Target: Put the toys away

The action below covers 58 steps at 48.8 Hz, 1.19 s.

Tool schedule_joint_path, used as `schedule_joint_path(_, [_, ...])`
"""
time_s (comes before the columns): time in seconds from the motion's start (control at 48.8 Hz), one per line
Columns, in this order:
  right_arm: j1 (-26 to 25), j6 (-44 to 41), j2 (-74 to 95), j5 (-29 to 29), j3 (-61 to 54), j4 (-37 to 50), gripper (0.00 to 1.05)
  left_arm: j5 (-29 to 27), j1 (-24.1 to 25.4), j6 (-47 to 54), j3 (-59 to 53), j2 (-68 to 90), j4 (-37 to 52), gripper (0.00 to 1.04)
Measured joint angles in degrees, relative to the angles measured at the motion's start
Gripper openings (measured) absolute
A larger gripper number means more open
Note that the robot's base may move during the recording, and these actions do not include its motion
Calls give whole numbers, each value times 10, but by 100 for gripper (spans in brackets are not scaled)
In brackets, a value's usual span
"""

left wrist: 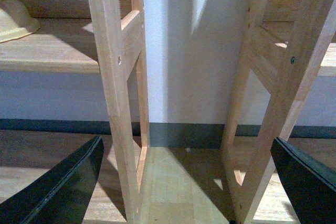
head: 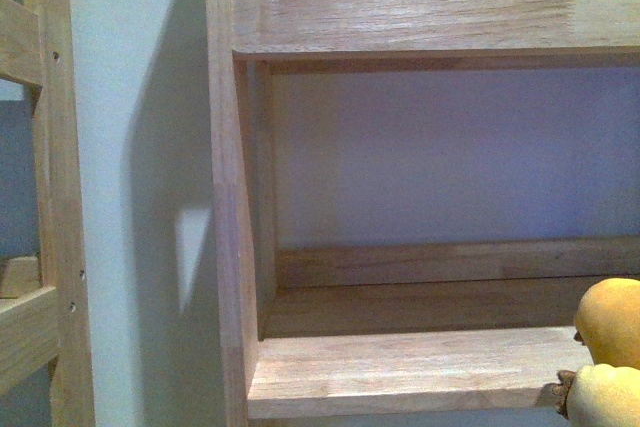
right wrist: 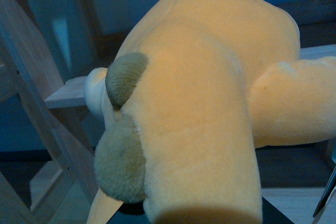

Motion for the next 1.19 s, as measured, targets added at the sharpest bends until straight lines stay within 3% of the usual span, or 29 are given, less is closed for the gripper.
schedule_joint_path(0.041, [0,-1,0,2,0,0,19,0,0,0,0,0,0,99])
schedule_joint_path(0.205, [23,-61,28,102,8,-3,19,0,0,0,0,0,0,99])
schedule_joint_path(0.615, [137,-194,177,160,204,97,19,0,0,0,0,0,0,99])
schedule_joint_path(0.964, [141,-276,278,104,392,84,19,0,0,0,0,0,0,99])
schedule_joint_path(1.108, [90,-281,324,49,506,42,19,0,0,0,0,0,0,99])
schedule_joint_path(1.19, [34,-251,359,-2,572,21,19,0,0,0,0,0,0,99])
